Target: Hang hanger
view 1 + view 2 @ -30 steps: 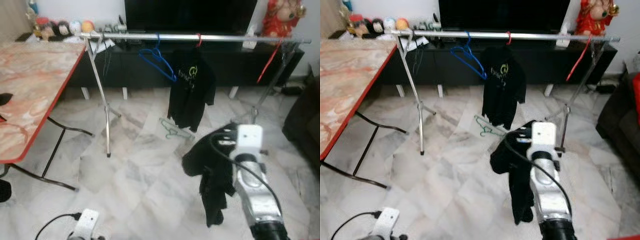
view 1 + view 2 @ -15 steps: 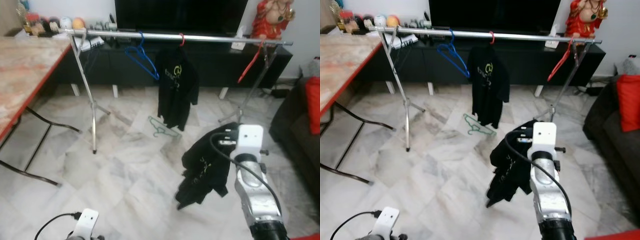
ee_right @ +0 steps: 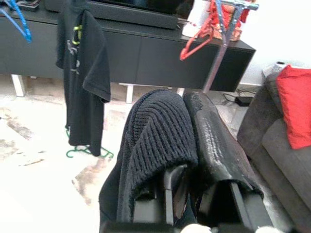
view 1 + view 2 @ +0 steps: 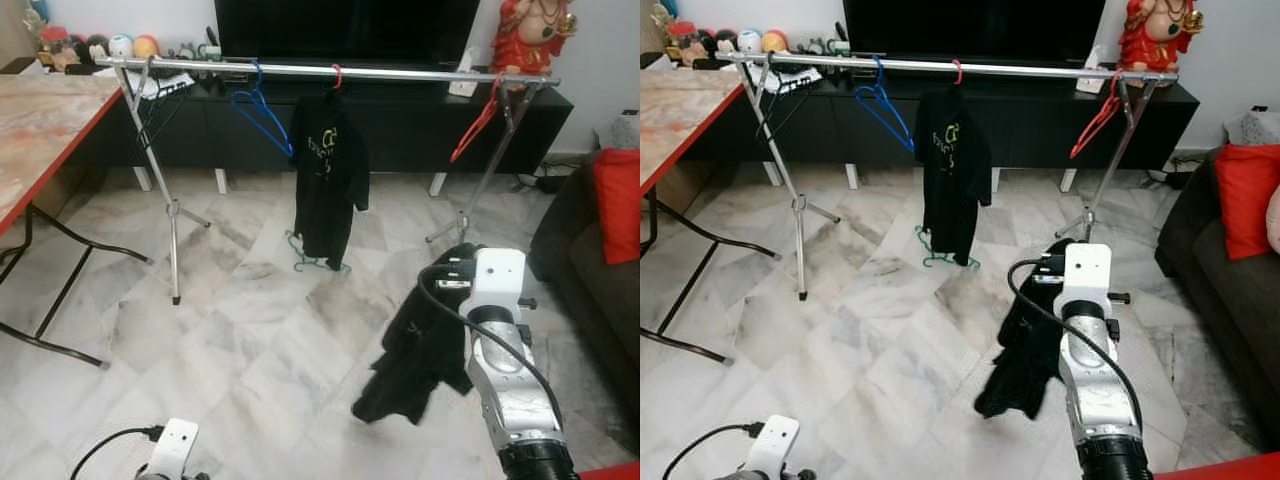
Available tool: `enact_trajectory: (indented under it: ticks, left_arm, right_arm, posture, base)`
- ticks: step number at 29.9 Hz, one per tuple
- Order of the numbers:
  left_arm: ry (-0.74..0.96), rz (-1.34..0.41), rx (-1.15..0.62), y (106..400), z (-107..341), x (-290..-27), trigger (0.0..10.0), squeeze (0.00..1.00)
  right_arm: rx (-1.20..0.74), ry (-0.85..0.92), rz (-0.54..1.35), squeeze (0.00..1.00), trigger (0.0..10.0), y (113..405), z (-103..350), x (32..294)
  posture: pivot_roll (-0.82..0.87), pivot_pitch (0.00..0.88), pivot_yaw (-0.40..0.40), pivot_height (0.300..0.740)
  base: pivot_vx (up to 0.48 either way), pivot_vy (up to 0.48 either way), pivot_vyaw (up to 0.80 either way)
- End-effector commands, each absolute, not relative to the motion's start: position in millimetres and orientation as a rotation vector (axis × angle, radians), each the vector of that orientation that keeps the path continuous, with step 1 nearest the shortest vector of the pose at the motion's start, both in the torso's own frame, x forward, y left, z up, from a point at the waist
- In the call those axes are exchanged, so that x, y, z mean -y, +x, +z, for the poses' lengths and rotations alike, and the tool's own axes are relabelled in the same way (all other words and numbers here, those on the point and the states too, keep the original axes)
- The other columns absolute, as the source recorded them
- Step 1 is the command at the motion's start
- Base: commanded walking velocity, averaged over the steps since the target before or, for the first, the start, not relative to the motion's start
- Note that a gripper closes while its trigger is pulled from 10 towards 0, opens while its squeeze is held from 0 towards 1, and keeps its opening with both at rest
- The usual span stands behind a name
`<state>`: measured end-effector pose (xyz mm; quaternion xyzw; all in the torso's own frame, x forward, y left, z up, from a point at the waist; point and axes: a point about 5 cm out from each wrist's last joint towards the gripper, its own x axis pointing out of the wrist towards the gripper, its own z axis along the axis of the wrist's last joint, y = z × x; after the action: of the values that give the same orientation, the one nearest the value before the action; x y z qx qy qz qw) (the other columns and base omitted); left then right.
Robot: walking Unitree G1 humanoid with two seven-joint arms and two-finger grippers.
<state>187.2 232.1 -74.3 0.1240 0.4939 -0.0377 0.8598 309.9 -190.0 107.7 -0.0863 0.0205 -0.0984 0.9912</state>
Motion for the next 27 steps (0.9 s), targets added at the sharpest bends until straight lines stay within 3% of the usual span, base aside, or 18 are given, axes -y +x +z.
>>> enact_trajectory:
  ticks: [1,12,27]
  left_arm:
    - [0.254,-0.080,-1.059,182.2,-76.2,-234.4,10.0,0.00]
    - [0.263,-0.079,-1.056,182.0,-76.3,-234.6,10.0,0.00]
    - [0.264,-0.082,-1.057,183.1,-75.8,-234.8,10.0,0.00]
  right_arm:
    - [0.001,-0.168,-0.196,0.00,10.0,312.6,116.2,188.6]
    - [-0.007,-0.169,-0.193,0.00,10.0,312.1,114.0,188.7]
    - [-0.012,-0.169,-0.194,0.00,10.0,312.1,113.5,188.8]
  posture:
    - [-0.11,0.026,-0.047,0.740]
    - [-0.11,0.018,-0.047,0.740]
    - [-0.11,0.033,-0.047,0.740]
  base:
    - [0.000,0.000,0.00]
    - [0.245,0.000,0.00]
    - [0.397,0.000,0.00]
